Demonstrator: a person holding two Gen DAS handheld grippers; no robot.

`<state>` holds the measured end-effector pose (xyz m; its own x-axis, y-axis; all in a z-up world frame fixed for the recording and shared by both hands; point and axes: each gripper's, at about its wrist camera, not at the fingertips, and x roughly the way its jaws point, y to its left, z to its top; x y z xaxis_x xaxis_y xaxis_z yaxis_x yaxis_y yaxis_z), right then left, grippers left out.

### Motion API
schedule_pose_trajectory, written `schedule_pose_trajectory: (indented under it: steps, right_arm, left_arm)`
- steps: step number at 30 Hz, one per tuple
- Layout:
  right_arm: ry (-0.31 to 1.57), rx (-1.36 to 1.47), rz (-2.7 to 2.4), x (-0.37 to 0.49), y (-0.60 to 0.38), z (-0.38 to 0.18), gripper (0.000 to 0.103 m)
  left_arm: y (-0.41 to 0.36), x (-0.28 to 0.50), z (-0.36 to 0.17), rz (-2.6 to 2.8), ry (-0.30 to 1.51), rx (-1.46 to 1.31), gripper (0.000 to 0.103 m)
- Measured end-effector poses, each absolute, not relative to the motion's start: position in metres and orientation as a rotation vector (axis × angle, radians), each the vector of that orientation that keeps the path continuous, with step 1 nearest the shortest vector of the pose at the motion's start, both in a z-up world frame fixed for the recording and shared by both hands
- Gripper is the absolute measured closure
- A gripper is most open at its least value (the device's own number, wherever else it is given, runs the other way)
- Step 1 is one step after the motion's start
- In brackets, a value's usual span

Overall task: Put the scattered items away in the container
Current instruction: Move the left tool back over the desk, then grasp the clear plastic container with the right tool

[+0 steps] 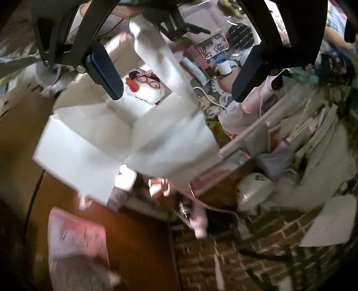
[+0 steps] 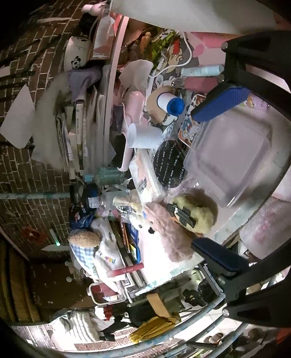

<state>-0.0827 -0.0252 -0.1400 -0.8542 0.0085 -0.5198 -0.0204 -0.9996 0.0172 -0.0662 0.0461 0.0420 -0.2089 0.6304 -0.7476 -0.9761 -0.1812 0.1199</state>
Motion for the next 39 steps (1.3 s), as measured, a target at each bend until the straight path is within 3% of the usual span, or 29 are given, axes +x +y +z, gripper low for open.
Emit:
schedule_pose_trajectory:
  steps: [14,17,19,31,39]
  right_arm:
    - [-0.051,-0.818,3.003,-0.072,-0.034,-0.146,0.001]
    - [-0.059,-0.805,2.987,-0.064,-0.033,-0.144,0.009]
    - [-0.053,-0.809,2.968,-0.061,-0.032,-0.143,0.010]
    - [0.021,-0.689,2.741,-0.054,-0.049,-0.163,0.010]
    - [0.045,-0.683,2.676,-0.068,-0.039,-0.174,0.022]
  left_arm:
    - [-0.114,-0.140,0.013,2.050,0.525,-0.676,0.000]
    - [-0.141,-0.159,-0.007,2.135,0.461,-0.717,0.000]
    - [-0.154,-0.168,-0.022,2.166,0.418,-0.750,0.000]
    - [-0.182,-0.185,-0.082,2.219,0.292,-0.805,0.000]
    - [-0.190,-0.179,-0.091,2.240,0.269,-0.770,0.000]
